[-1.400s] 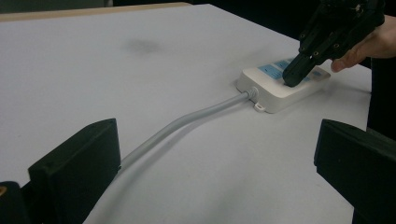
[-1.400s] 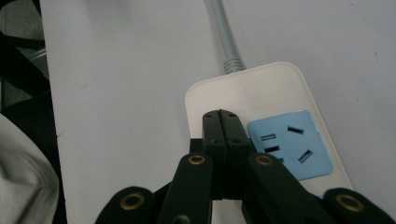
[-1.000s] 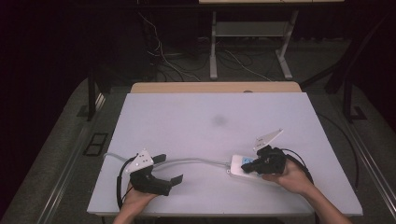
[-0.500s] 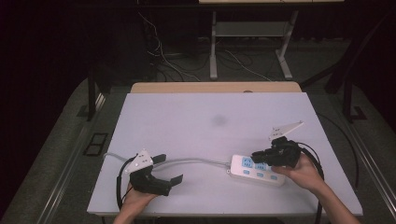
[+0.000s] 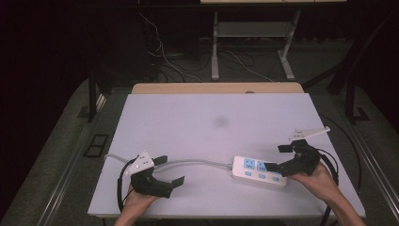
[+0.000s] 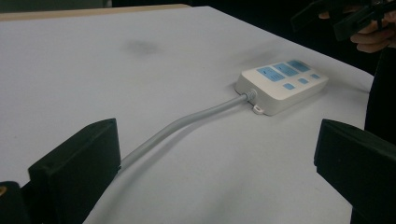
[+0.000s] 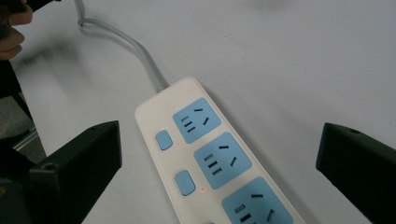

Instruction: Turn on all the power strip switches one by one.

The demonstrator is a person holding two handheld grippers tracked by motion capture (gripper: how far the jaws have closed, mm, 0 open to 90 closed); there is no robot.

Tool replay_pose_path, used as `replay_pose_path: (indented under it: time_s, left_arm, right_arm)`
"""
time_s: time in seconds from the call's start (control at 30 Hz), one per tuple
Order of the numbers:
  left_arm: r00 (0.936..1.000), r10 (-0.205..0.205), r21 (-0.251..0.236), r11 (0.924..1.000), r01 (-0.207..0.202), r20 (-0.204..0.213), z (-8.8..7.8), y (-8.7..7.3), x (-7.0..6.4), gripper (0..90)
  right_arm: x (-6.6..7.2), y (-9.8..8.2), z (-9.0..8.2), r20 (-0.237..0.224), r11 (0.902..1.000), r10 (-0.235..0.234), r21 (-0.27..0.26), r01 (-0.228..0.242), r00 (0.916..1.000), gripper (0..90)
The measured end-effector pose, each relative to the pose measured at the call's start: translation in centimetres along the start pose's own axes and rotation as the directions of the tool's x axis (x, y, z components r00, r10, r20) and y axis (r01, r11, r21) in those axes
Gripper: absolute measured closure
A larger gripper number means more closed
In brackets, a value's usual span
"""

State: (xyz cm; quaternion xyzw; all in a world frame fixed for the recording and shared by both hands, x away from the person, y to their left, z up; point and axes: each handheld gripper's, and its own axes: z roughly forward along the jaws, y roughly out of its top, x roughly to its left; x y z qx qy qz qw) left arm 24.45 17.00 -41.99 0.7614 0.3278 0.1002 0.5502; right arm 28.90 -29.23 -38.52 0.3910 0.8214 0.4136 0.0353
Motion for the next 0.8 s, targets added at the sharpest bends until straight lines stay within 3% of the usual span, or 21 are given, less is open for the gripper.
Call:
replay_pose_path:
  time_s: [0.33,0.6,0.8]
  left_arm:
    - [1.0,-0.001,-0.002,1.0,0.001,-0.001,-0.1,0.0,-0.1,0.0]
    - [1.0,0.003,0.001,1.0,-0.003,-0.001,-0.1,0.0,-0.1,0.0]
    - [1.0,0.006,0.007,1.0,-0.006,0.002,-0.1,0.0,0.0,0.0]
  right_arm:
    - [0.0,-3.2,-1.0,0.022,0.9932,0.072,-0.094,-0.069,0.9972,0.1]
    - [0.0,-5.9,-1.1,0.056,0.9836,0.099,-0.156,-0.09,0.9935,0.1]
    - [-0.3,-7.1,-1.1,0.048,0.9748,0.12,-0.195,-0.109,0.9916,0.2]
